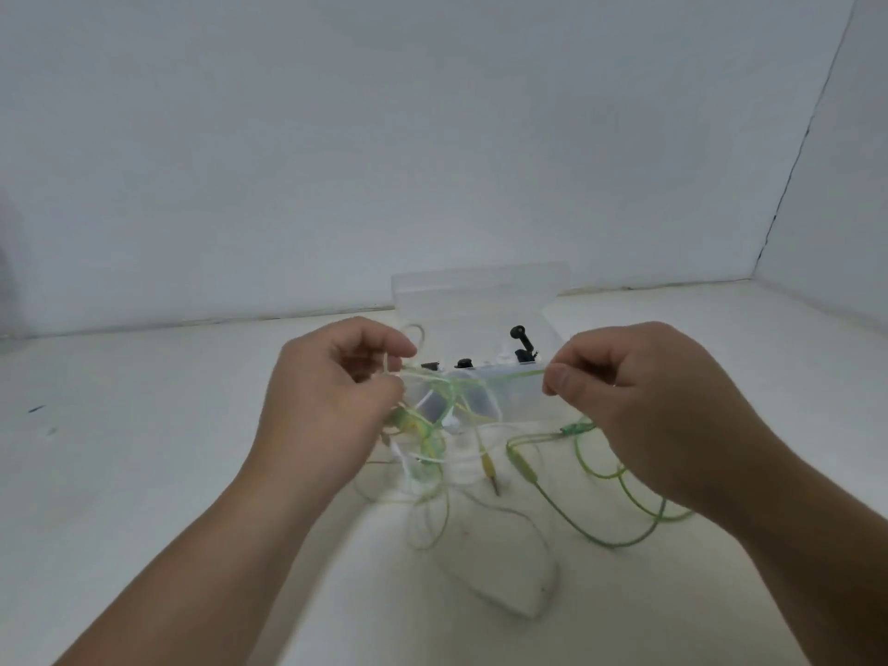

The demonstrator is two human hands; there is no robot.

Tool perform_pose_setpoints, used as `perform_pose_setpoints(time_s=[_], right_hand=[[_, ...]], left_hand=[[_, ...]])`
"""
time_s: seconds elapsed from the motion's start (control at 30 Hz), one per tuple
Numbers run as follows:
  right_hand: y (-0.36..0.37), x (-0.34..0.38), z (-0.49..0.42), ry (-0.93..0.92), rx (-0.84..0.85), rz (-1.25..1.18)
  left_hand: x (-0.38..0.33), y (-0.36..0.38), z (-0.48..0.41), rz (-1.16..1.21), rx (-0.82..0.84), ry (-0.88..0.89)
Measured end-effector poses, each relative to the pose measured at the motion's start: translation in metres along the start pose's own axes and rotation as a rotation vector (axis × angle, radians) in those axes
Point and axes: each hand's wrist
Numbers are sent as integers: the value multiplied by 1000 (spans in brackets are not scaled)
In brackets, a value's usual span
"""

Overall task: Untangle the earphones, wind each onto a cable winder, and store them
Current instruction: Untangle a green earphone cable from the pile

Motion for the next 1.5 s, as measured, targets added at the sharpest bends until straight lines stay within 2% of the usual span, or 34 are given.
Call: perform_pose_setpoints(time_s=[0.1, 0.23, 0.37, 0.4, 0.47, 0.57, 0.67, 0.77, 0.87, 1.03, 1.2, 1.37, 1.5], right_hand=[[-6, 0, 0, 11, -103, -35], [-9, 3, 1, 42, -107, -131], [-10, 0, -2, 115, -9, -86], [-9, -2, -3, 139, 15, -56], [-7, -6, -5, 172, 36, -22], [-3, -9, -5, 161, -19, -76], [0, -7, -4, 198, 11, -381], [7, 0, 0, 219, 195, -629], [9, 5, 1, 238, 308, -787], [8, 6, 0, 250, 260, -790], [8, 9, 3, 247, 280, -757], [13, 9, 8, 174, 289, -427], [18, 7, 7, 171, 307, -225]], left_hand=[[2, -4, -4, -115, -180, -82], [6, -5, -6, -225, -181, -106], [3, -3, -9, 217, -181, -339], [2, -3, -9, 283, -169, -382], [6, -7, -10, 273, -144, -366], [7, -11, -5, -15, 22, -168], [9, -9, -1, -411, 260, 65], [3, -6, 5, -441, 473, 185], [-3, -4, 9, -349, 597, 154], [-5, -4, 6, -138, 564, 110], [1, -1, 4, -146, 462, 68], [4, -1, 3, -246, 315, 119], [2, 3, 5, -207, 231, 92]])
Point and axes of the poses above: each hand's wrist, its own z-axis away from the middle knuckle, its own y-axis out of the palm, x = y × z, and after that the axes turned 8 degrees about y, right-handed
